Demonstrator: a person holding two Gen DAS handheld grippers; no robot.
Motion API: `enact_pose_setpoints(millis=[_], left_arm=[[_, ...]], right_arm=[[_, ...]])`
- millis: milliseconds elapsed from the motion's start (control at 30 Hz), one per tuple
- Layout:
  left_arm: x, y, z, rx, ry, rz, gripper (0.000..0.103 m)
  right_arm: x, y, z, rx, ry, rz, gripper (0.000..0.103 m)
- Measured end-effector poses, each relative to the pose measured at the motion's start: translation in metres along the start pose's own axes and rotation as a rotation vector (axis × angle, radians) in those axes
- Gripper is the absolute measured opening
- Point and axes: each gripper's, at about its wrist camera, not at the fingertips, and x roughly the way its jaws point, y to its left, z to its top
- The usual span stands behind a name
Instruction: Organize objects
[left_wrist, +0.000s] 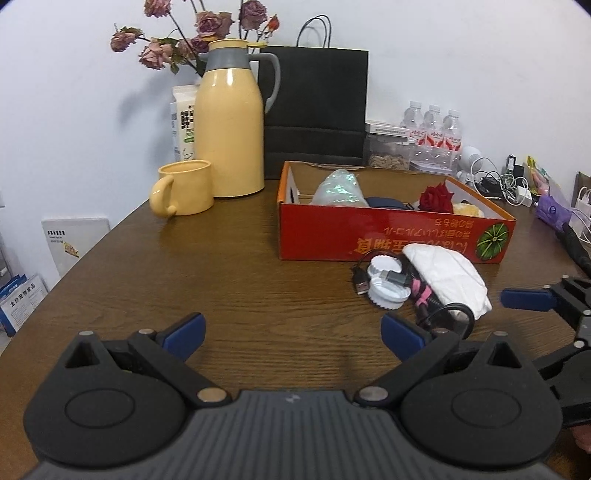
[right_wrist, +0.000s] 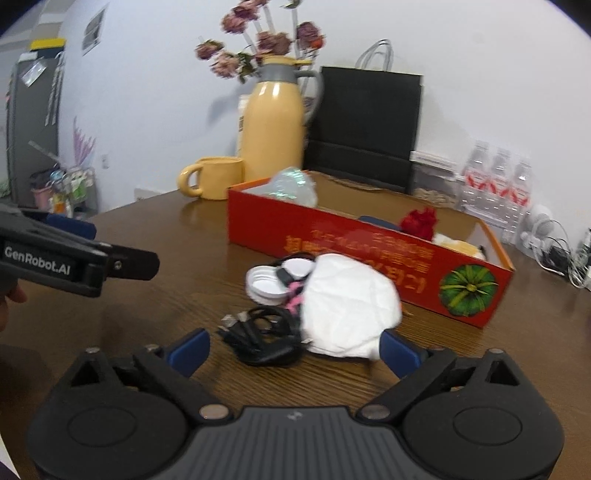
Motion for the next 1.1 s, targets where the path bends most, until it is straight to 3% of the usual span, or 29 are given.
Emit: enact_pose_setpoints(millis=[167, 333, 400, 700, 1100], left_arm=[[-0.005, 0.009, -0.005, -0.012, 0.004, 0.009, 0.103], [-0.007, 0.016, -0.009, -0.027, 0.012, 0.016, 0.103], [-0.007, 0.018, -0.01, -0.031, 0.014, 0.014, 0.103], [-0.008, 0.021, -0.014, -0.043, 0.018, 0.016, 0.103], [0.001, 0.009, -0.012, -0.025, 0.036, 0.01, 0.103]], right_arm=[[0.013, 0.01, 0.004, -0.034, 0.04, 0.03, 0.073], [0.019, 0.017, 0.005, -0.065, 0.067, 0.021, 0.068], [0.02, 0.018, 0.005, -0.073, 0.072, 0.02, 0.059], [0.014, 0.019, 0.004, -0.084, 0.037, 0.013, 0.056], [-0.007, 0.005, 0.002, -0.015, -0.079, 0.01, 0.056]])
